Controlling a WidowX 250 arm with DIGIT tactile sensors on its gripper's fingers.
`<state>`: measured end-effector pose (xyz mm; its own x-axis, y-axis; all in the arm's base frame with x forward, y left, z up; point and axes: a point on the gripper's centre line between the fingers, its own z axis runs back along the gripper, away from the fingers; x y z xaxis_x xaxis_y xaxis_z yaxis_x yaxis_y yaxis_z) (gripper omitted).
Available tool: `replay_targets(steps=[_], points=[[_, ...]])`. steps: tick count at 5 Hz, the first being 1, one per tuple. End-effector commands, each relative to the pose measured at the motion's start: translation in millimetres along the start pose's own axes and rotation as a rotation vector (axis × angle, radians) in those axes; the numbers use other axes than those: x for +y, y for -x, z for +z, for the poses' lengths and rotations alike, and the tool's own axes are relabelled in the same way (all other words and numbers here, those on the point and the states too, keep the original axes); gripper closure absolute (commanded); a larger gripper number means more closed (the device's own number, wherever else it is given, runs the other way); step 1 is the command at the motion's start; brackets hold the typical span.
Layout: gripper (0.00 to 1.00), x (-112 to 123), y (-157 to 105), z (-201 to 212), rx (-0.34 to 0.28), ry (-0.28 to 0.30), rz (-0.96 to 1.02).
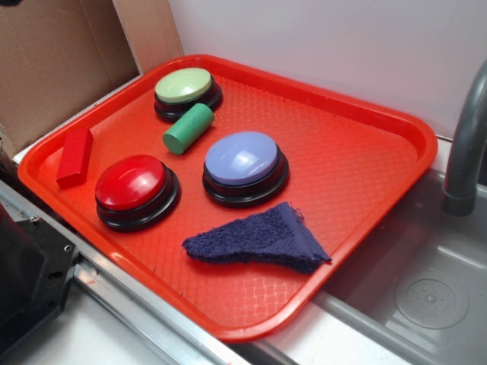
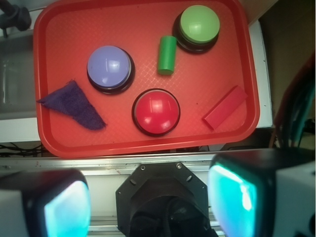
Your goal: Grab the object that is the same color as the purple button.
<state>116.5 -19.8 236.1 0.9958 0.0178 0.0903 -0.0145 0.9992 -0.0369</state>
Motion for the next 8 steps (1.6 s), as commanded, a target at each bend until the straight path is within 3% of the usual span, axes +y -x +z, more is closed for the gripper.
replay_targets(steps=[1,5,6,7,8], points=[[0.00,0.0,0.0,0.0,0.000,0.000,0.000],[0.00,-42.0,-26.1,-55.3,-0.053,0.007,-0.265],[0.00,-66.4,-27.7,-90.9,-0.078,0.059,-0.270],[0.00,-78.0,-27.1,-120.9,-0.075,-0.009,-0.245],[0.00,-88.9,-29.0,-148.8,-0.056,-0.027,-0.258]])
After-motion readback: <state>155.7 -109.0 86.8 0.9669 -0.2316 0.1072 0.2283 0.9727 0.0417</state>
